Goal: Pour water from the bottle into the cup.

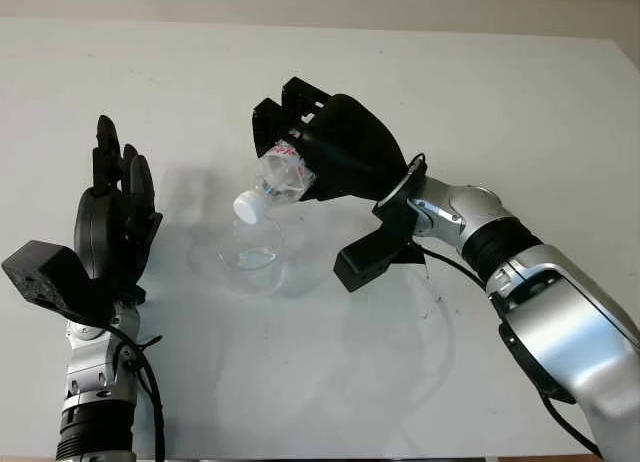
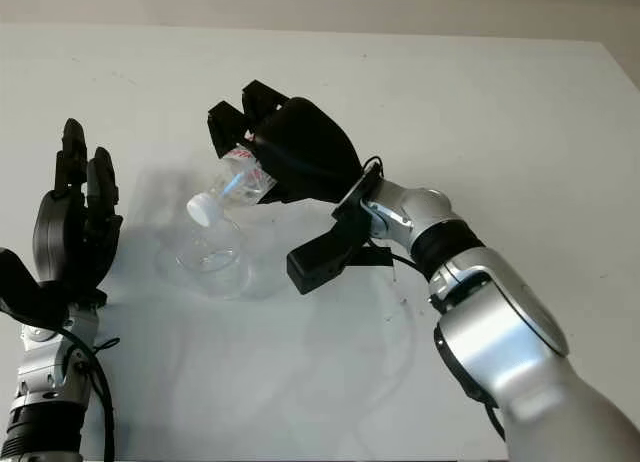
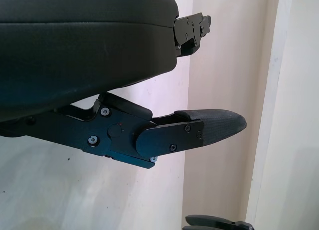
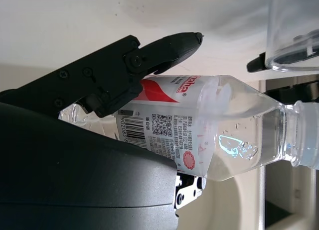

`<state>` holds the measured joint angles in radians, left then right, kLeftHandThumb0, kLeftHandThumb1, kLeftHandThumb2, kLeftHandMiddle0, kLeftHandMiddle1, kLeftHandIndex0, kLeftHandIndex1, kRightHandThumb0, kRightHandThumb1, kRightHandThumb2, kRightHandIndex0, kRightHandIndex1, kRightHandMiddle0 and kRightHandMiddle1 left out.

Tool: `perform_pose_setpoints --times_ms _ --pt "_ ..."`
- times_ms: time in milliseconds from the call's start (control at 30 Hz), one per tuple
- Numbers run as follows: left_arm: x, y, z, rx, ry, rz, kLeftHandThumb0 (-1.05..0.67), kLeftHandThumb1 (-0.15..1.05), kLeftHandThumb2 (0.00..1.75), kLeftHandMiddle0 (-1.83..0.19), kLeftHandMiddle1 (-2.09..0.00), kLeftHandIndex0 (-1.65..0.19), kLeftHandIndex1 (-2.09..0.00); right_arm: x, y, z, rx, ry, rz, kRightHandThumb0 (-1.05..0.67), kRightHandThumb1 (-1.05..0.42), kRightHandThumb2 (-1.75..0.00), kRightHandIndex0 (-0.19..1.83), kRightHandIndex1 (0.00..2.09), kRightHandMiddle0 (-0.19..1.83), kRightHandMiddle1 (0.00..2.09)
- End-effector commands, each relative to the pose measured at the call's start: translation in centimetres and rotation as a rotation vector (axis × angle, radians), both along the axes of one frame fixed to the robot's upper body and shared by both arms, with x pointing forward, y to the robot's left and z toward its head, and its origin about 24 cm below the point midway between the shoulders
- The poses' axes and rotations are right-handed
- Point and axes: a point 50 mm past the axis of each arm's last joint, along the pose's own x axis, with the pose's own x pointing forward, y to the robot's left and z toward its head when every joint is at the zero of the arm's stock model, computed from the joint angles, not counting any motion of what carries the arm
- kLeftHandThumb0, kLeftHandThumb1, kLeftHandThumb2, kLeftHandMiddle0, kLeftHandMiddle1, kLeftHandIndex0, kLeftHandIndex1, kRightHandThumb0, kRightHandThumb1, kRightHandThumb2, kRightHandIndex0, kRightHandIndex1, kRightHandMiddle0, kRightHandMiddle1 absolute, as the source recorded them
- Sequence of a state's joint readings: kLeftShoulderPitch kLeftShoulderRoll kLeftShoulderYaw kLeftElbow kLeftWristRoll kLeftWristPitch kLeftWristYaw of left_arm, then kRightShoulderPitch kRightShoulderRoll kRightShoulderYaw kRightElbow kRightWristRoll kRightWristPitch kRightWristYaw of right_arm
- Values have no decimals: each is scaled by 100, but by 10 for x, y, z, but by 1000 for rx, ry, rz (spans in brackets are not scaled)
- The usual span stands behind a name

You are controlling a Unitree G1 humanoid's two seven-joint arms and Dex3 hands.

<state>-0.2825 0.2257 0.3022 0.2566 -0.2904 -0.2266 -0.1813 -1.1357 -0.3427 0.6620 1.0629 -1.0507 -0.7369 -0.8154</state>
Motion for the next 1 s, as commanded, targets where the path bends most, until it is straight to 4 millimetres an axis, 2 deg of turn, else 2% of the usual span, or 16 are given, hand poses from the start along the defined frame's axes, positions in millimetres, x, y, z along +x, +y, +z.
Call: perform_pose_setpoints --times_ms 0,300,400,500,700,800,900,967 --pt "0 -2 2 2 -14 0 -76 105 53 19 -5 19 -5 2 -1 18 -8 -76 18 -43 -105 -23 117 209 86 209" --pt "0 -3 1 0 -13 3 -76 105 53 19 -5 19 -5 0 -3 27 -40 -233 68 -45 -105 -24 118 209 83 209" --pt "0 -3 1 -1 -13 5 -76 105 53 19 -5 19 -5 -1 -2 30 -53 -263 94 -46 -105 -23 116 209 71 209" --pt "0 -3 1 -5 -11 5 -76 105 53 18 -5 18 -5 -2 1 32 -57 -300 113 -47 -105 -22 118 209 74 209" --pt "0 -3 1 -4 -13 6 -76 105 53 18 -5 19 -5 -4 4 33 -67 -330 137 -46 -105 -19 119 209 61 209" --pt "0 -3 1 -1 -14 3 -76 105 53 19 -5 19 -4 -4 5 34 -77 -338 135 -46 -105 -23 120 209 69 209" --pt "0 -4 1 -1 -13 4 -76 105 53 19 -5 19 -4 -5 6 34 -79 -349 143 -45 -105 -16 116 209 49 197" --pt "0 -4 1 -3 -13 5 -76 105 53 19 -4 19 -3 -5 7 35 -86 -361 147 -45 -105 -12 115 209 50 185"
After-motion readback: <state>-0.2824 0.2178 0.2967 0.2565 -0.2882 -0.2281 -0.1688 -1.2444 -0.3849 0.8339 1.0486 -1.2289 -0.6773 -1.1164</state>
